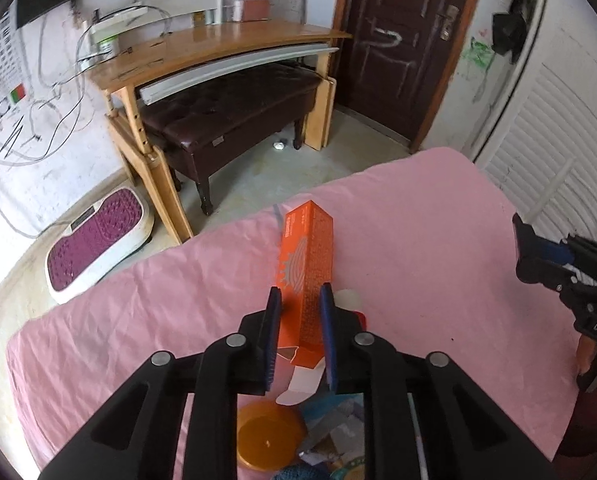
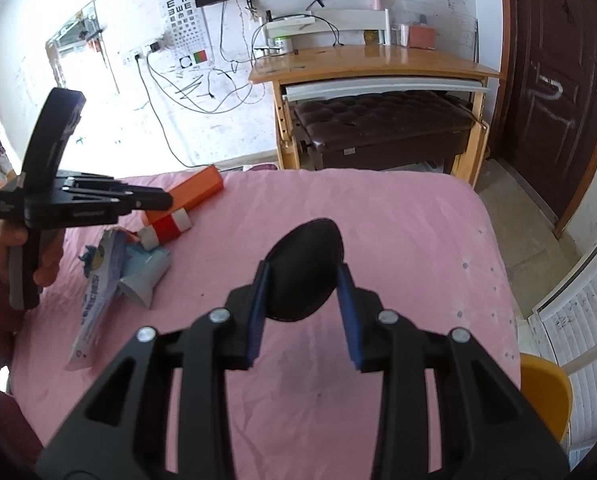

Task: Collect trash
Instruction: 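Lift the orange carton with the left tool while the right tool lifts the black sponge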

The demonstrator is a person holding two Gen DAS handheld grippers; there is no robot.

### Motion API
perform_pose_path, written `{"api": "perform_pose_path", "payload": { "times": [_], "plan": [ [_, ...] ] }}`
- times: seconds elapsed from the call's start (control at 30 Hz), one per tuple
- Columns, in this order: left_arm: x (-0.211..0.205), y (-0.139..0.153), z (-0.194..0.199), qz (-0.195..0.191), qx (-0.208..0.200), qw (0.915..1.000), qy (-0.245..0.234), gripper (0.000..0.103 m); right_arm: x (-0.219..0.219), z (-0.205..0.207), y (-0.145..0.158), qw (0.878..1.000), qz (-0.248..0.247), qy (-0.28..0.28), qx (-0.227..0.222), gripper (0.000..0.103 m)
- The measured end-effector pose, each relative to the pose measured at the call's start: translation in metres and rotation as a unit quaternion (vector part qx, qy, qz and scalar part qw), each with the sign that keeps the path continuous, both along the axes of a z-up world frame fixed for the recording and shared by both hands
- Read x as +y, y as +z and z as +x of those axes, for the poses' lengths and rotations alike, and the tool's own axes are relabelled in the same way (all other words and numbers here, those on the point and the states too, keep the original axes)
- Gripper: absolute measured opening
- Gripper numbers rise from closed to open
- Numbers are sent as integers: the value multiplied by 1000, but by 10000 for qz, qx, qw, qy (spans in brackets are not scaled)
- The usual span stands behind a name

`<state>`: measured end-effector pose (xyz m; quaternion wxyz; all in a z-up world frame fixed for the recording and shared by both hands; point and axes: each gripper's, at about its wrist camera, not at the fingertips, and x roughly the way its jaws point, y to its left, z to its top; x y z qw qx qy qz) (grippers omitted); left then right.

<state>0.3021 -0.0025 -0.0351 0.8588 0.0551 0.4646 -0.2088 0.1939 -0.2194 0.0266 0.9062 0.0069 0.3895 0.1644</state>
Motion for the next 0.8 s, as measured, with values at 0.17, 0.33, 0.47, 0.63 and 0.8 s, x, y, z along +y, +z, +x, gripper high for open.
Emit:
{"api": "perform_pose_path", "payload": {
  "times": [0.17, 0.33, 0.47, 0.63, 0.8],
  "plan": [
    [-6, -1, 14, 93, 192, 9997, -106, 22, -1, -3, -1, 10000, 39, -31, -32, 32],
    [-20, -9, 23, 307, 340, 9987, -205, 26, -8, -4, -1, 9999, 94, -94, -45, 32],
    [-30, -15, 22, 483, 288, 9981, -258, 25, -14, -4, -2, 9998, 131, -148, -48, 32],
    [-36, -13, 21, 589, 209, 9977, -257, 18, -21, -4, -4, 9996, 192, -211, -57, 32],
    [-32, 1, 18, 306, 63, 9994, -112, 18, -24, -6, -4, 9993, 241, -281, -90, 32]
  ]
}}
